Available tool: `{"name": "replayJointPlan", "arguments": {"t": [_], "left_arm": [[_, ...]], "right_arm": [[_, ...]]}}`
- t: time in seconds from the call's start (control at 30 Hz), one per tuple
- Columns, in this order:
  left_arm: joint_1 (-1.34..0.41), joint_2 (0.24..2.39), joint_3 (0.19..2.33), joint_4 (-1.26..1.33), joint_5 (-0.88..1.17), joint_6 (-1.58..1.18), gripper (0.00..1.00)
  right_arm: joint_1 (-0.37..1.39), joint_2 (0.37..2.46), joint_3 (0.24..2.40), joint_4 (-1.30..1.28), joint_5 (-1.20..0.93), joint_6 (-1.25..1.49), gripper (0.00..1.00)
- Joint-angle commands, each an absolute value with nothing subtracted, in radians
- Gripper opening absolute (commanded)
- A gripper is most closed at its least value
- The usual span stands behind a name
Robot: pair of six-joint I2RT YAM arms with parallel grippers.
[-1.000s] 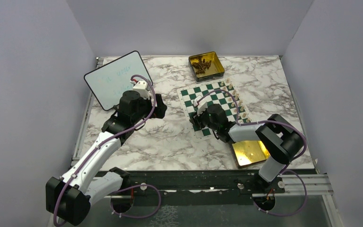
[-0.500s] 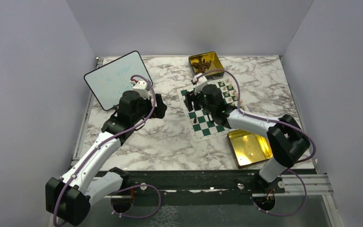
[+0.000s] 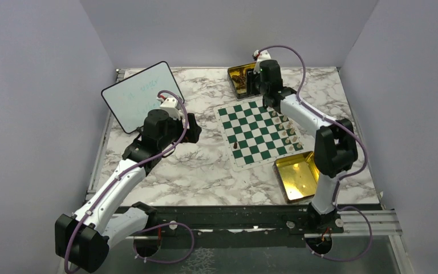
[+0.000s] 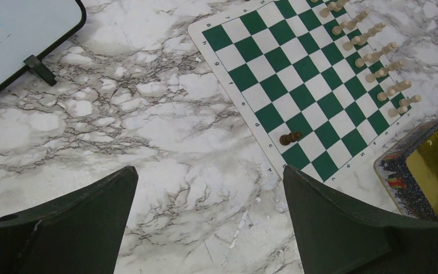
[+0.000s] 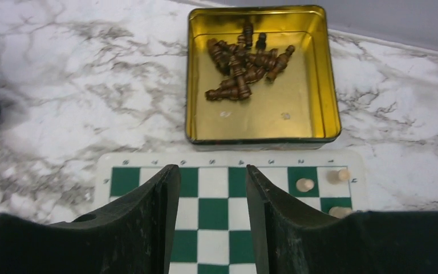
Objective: Set up the chess pieces on the board
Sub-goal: Pick up the chess piece from the storage box.
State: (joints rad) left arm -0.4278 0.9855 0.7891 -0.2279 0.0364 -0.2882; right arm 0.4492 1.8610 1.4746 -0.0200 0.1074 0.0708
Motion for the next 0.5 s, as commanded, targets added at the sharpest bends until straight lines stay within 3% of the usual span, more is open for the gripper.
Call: {"name": "replayJointPlan", "arguments": {"t": [0.0,0.47], "left_arm": [[-0.431,0.973,0.786,-0.235,0.046,-0.282,0.99],[-0.433,1.006,0.782,-0.232,0.054,-0.284,0.99]], "right_arm": [[0.411,2.013,1.666,-0.133,0.12,0.011,0.48],[0.334,2.479,2.229,-0.231,-0.069,-0.092,0.46]]}}
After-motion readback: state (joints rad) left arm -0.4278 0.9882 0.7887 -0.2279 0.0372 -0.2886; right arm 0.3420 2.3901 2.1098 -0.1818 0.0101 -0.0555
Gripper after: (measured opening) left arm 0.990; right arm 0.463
